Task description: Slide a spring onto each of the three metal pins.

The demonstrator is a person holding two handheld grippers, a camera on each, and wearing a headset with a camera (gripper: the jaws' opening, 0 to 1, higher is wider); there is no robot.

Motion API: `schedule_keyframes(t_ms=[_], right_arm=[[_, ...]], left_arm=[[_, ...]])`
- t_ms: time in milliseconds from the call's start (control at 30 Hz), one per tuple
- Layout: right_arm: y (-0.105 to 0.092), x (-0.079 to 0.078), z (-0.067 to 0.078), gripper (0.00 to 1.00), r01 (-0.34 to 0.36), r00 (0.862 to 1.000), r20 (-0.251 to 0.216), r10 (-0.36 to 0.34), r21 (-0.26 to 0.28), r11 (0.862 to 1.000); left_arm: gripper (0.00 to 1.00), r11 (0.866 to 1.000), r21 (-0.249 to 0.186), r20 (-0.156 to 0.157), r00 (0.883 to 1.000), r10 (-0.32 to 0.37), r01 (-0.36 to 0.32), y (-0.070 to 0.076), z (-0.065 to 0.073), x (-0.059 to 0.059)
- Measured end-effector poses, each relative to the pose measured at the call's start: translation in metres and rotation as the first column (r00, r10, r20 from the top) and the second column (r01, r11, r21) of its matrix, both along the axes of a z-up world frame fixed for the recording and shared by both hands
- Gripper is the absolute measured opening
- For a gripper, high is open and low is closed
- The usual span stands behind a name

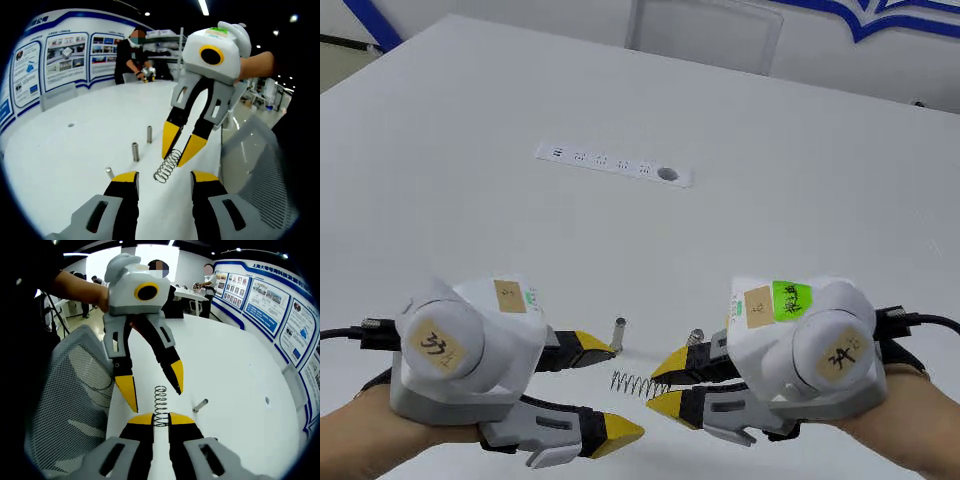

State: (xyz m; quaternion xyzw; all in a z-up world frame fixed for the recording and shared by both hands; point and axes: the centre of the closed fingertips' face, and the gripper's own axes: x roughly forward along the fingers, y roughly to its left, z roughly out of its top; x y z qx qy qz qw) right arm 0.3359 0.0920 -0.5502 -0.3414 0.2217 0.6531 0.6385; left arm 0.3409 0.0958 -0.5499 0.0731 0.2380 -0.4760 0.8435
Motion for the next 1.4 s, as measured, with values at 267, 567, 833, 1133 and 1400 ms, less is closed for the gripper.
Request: schedule_keyframes(t_ms=[267,567,833,1133,1400], right_arm=[[-0.002,-0.01,0.007,0.11,-0.085,0.995,0.044,0.085,-0.01,0.996],[-0.005,-0.011,0.01,0.11,-0.128,0.989,0.072,0.13,-0.042,0.991],[-0.001,-0.008,0.022,0.12,-0.123,0.99,0.07,0.122,0.001,0.992],[-0.01,0.0,0.016,0.19,-0.066,0.998,0.022,0.066,0.007,0.998],[-0.005,-0.001,0.027,0.12,-0.026,0.998,-0.062,0.034,0.116,0.993]], left_arm=[[0.21,0.999,-0.007,0.022,0.998,-0.052,0.053,-0.011,0.007,-0.005],[0.13,0.994,0.042,0.032,0.994,-0.105,0.103,-0.017,0.006,-0.009],[0.11,0.981,0.117,0.125,0.978,-0.17,0.156,-0.016,0.01,-0.008],[0.11,0.982,0.11,0.142,0.975,-0.171,0.156,-0.015,0.017,-0.006],[0.11,0.978,0.117,0.159,0.969,-0.19,0.173,-0.015,0.021,-0.006]])
